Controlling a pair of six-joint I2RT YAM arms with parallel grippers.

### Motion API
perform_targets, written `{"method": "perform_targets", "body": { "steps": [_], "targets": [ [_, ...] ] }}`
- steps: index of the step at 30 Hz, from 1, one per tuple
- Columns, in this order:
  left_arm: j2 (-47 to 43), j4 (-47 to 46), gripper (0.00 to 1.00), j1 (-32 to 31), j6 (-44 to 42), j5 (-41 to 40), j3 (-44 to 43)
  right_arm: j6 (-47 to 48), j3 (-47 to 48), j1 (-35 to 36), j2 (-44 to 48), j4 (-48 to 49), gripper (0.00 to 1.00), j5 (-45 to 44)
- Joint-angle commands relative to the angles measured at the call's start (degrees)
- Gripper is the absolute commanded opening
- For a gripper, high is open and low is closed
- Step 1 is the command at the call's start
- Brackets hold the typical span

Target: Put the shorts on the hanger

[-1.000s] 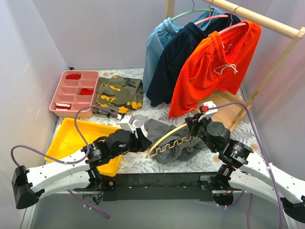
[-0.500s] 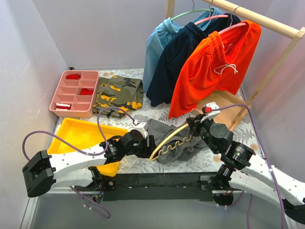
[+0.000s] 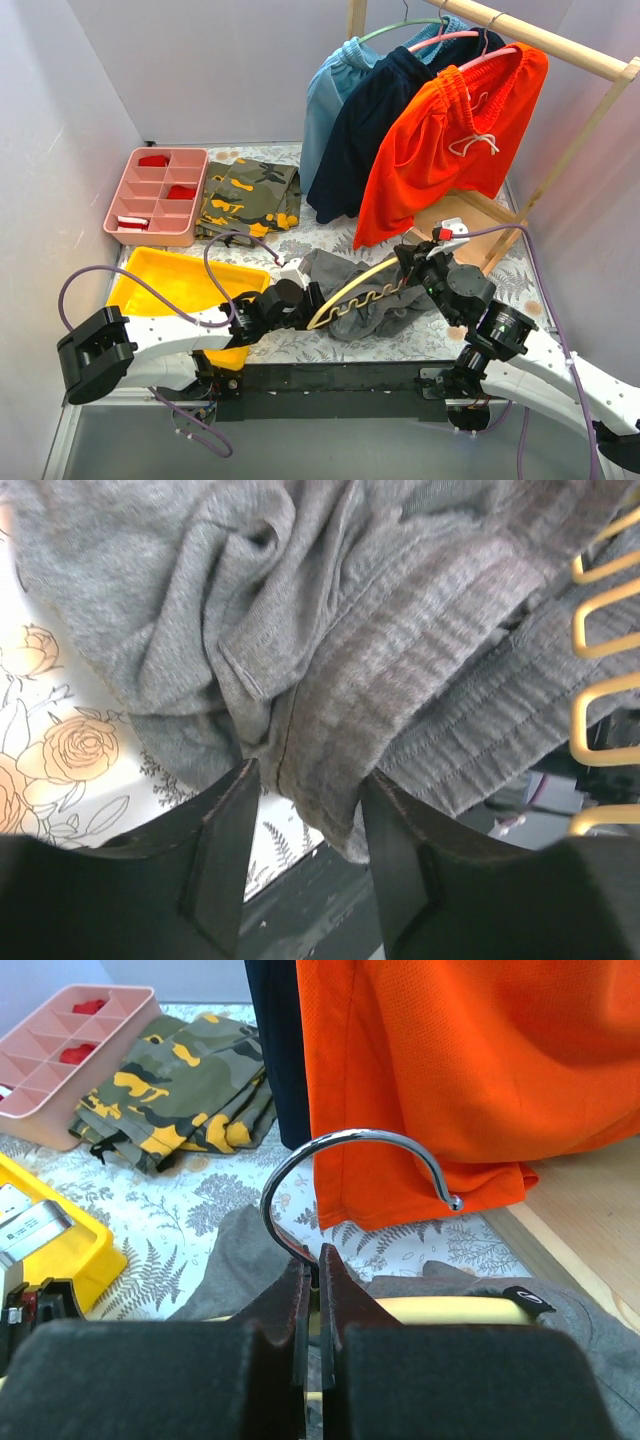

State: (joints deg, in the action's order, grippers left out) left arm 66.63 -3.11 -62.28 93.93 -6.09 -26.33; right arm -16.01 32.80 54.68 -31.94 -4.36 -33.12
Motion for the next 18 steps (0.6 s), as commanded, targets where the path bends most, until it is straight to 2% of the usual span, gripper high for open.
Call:
{"method": "perform_targets", "body": {
  "steps": [1, 3, 4, 5, 6, 10, 13, 18],
  "targets": [
    [-0.89, -5.41, 0.39, -0.38, 0.91, -4.63, 1.45, 1.51, -0.63, 0.26, 1.88, 7.96, 0.01, -2.91],
    [-0.36, -5.59, 0.27, -0.38, 0.29, -5.24, 1.54, 1.95, -0.80, 0.26, 2.06, 8.84, 0.01, -3.00],
    [-0.71, -5.24, 0.19, -0.38, 0.03, -5.86, 1.63, 1.86, -0.72, 0.26, 2.15, 8.76, 0.01, -3.35],
    [-1.41, -4.10, 0.06, -0.38, -0.06, -6.74, 2.33, 2.12, -0.54, 0.26, 2.15, 8.93, 0.01, -3.52],
    [-2.29, -3.66, 0.00, -0.38, -0.15, -7.96, 2.68, 2.38, -0.28, 0.34, 1.97, 9.02, 0.01, -3.61],
    [-12.80, 2.66, 0.00, -0.30, -0.42, -11.21, 2.51, 2.83, 0.78, 0.26, 1.89, 9.37, 0.01, -5.45],
    [-21.76, 11.27, 0.00, -0.12, -0.85, -14.38, 0.58, 4.14, 2.09, 0.34, 1.88, 10.25, 0.01, -7.03],
    [-29.71, 24.54, 0.00, 0.32, -2.09, -15.62, -5.21, 5.02, 6.75, 0.52, -0.65, 8.93, 0.01, -11.43]
  ]
}}
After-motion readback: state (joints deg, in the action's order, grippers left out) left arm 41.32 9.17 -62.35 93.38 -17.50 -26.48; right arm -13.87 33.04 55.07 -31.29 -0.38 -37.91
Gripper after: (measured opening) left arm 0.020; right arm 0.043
